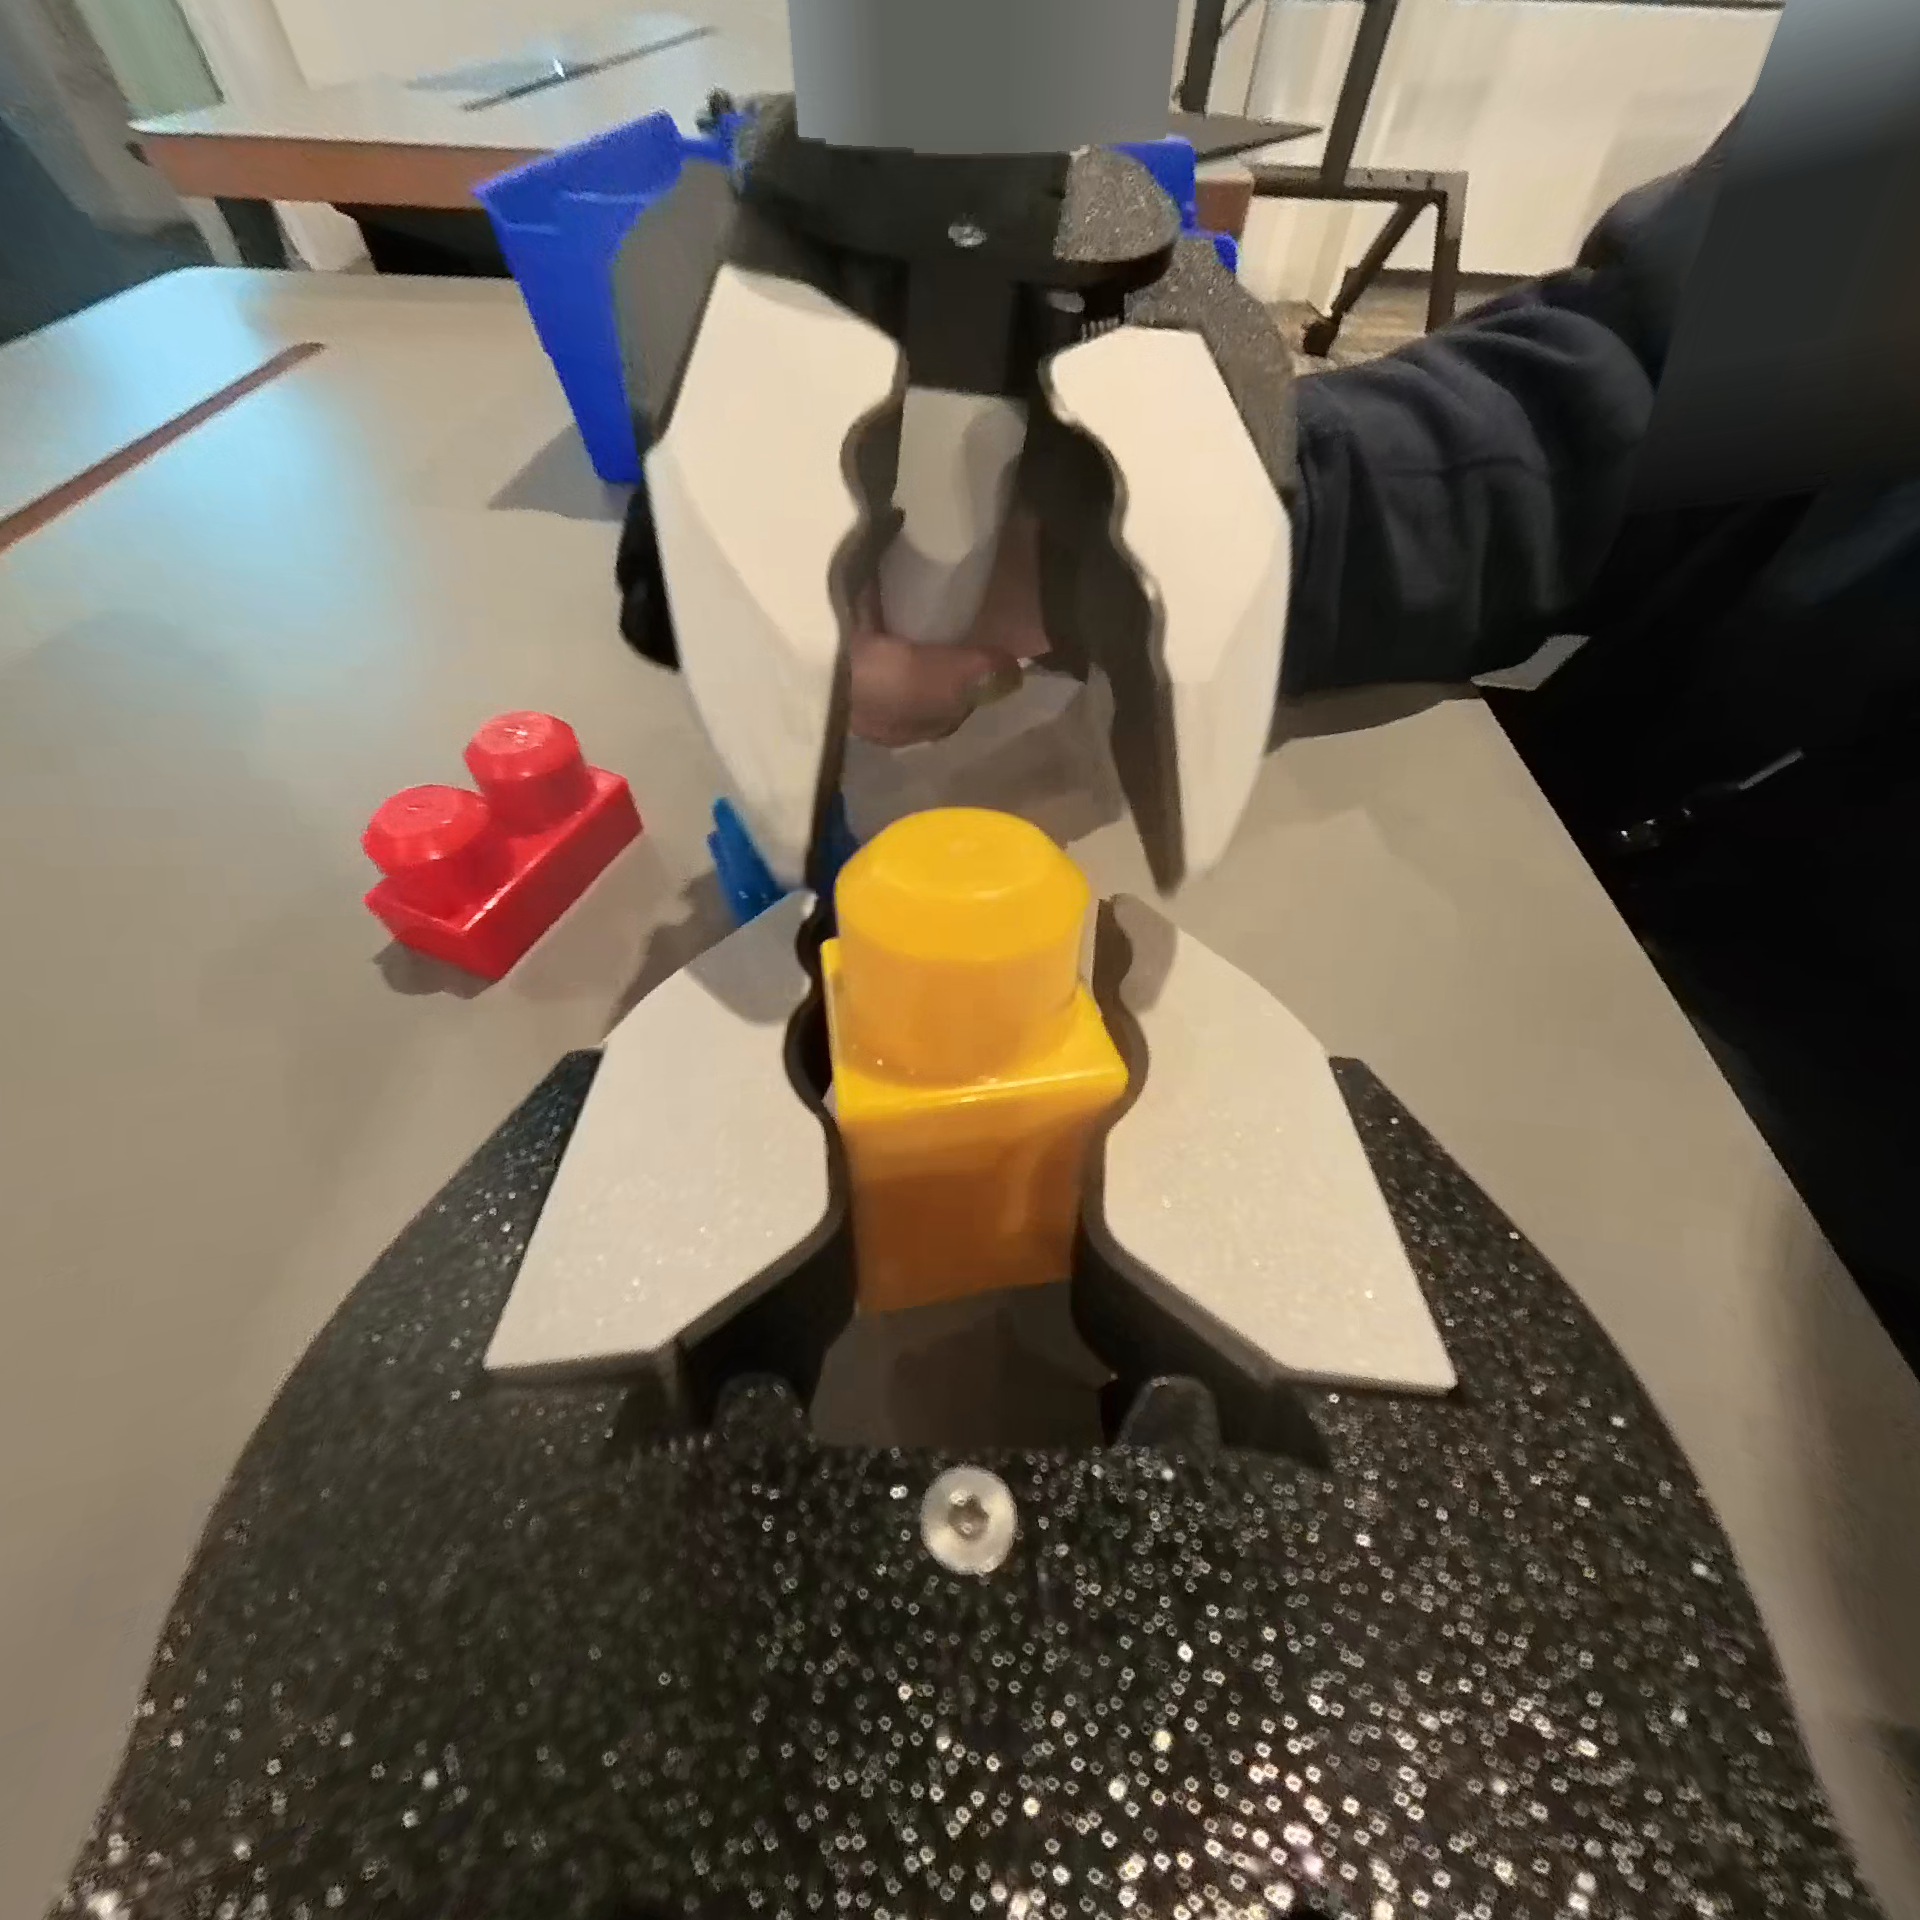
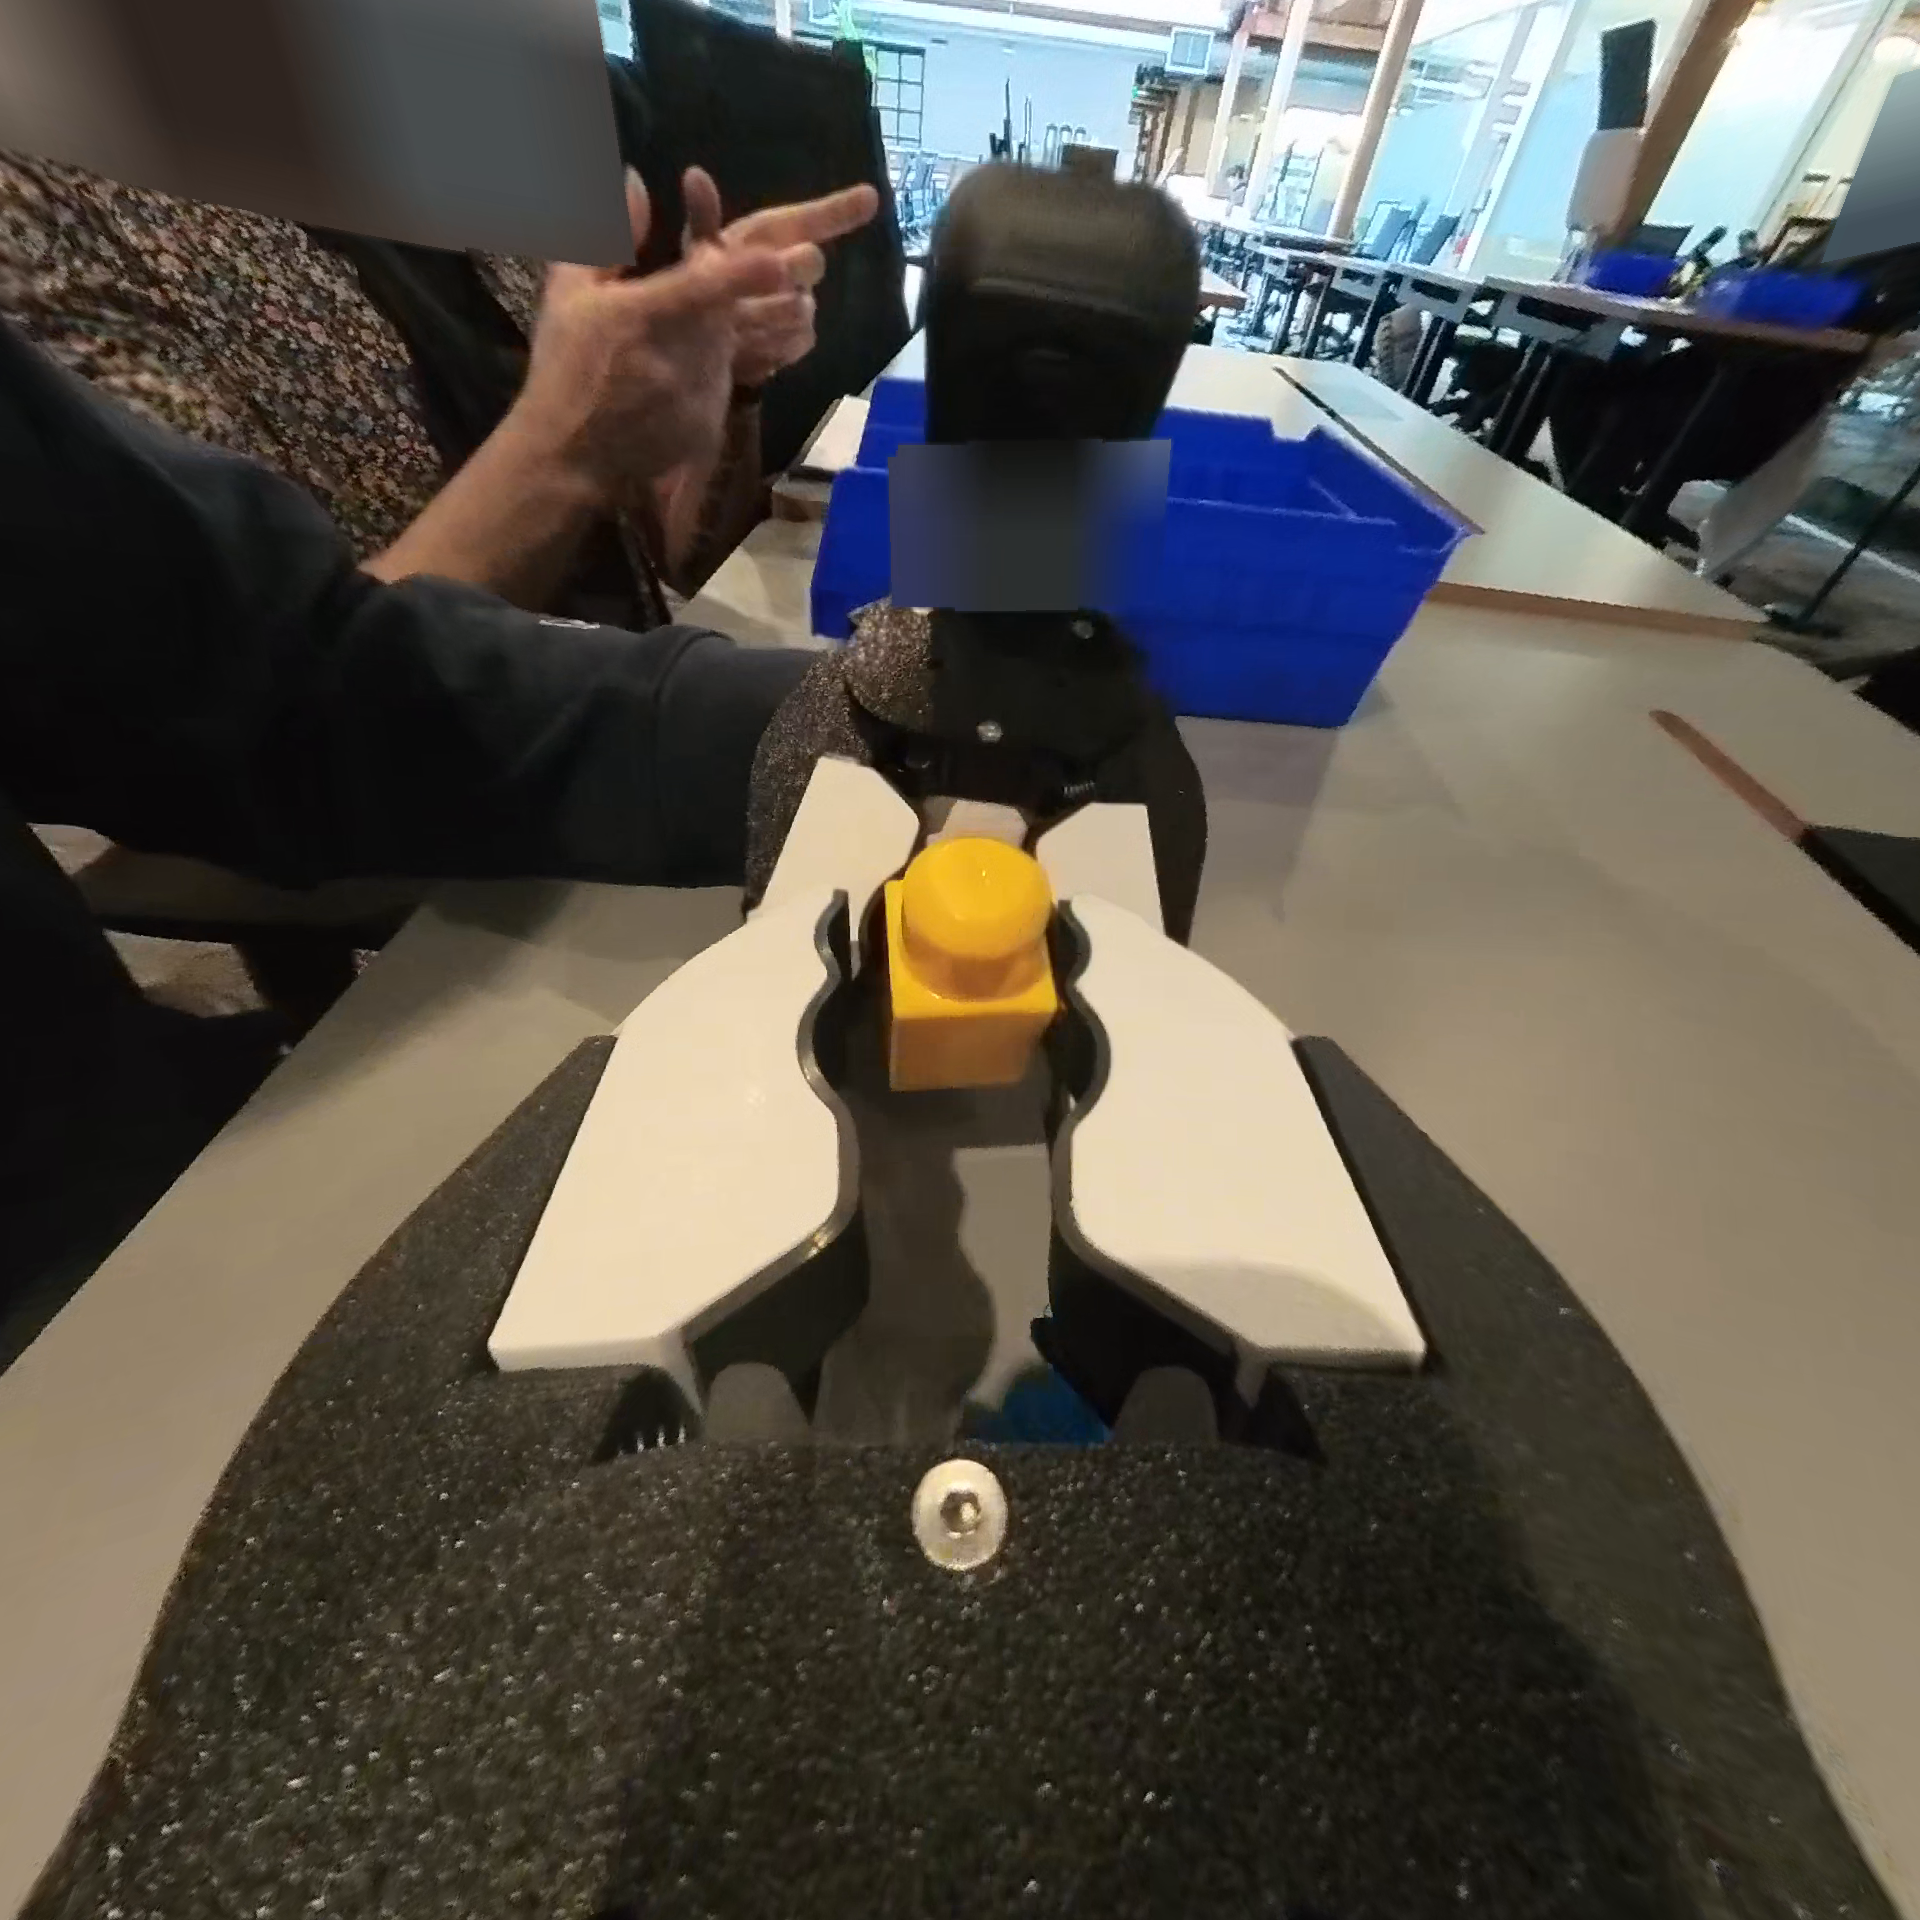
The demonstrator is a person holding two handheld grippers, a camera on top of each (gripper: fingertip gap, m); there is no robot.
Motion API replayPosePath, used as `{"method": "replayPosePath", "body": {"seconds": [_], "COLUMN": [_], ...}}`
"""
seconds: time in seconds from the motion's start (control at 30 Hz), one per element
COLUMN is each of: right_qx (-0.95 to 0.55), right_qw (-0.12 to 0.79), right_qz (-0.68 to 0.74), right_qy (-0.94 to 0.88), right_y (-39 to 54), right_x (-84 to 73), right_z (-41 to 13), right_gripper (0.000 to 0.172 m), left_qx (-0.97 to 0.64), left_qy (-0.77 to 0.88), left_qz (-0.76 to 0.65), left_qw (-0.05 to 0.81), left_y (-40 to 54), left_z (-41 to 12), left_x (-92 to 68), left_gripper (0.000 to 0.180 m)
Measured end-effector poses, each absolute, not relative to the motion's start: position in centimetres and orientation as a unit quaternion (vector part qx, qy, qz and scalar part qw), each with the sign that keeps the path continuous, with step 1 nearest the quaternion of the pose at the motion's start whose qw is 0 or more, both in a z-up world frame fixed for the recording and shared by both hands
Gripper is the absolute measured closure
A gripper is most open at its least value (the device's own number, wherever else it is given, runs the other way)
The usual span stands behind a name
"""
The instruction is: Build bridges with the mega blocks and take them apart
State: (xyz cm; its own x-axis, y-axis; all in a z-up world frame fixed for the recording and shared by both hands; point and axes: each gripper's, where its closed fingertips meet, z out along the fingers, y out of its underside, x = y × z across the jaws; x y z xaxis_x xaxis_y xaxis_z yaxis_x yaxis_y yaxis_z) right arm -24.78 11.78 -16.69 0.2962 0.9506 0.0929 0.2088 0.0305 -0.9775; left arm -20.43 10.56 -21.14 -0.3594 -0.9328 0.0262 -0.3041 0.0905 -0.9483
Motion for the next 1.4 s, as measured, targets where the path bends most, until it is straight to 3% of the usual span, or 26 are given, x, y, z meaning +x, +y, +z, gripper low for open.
{"method": "replayPosePath", "body": {"seconds": [0.33,0.53,0.7,0.93,1.4], "right_qx": [-0.618,-0.656,-0.684,-0.701,-0.712], "right_qw": [0.52,0.501,0.482,0.478,0.46], "right_qz": [0.344,0.308,0.267,0.209,0.207], "right_qy": [-0.479,-0.474,-0.478,-0.486,-0.488], "right_y": [11.9,12.9,13.3,13.5,13.7], "right_x": [-25.0,-23.5,-23.1,-24.1,-23.3], "right_z": [-17.4,-18.3,-18.9,-19.2,-19.9], "right_gripper": [0.143,0.143,0.143,0.143,0.143], "left_qx": [-0.464,-0.497,-0.514,-0.523,-0.56], "left_qy": [0.675,0.661,0.647,0.625,0.56], "left_qz": [-0.48,-0.465,-0.465,-0.415,-0.369], "left_qw": [0.313,0.317,0.319,0.404,0.487], "left_y": [10.0,11.7,12.8,15.3,18.5], "left_z": [-21.5,-21.6,-21.2,-19.8,-18.4], "left_x": [-20.2,-21.3,-22.5,-23.3,-24.7], "left_gripper": [0.133,0.115,0.114,0.107,0.121]}}
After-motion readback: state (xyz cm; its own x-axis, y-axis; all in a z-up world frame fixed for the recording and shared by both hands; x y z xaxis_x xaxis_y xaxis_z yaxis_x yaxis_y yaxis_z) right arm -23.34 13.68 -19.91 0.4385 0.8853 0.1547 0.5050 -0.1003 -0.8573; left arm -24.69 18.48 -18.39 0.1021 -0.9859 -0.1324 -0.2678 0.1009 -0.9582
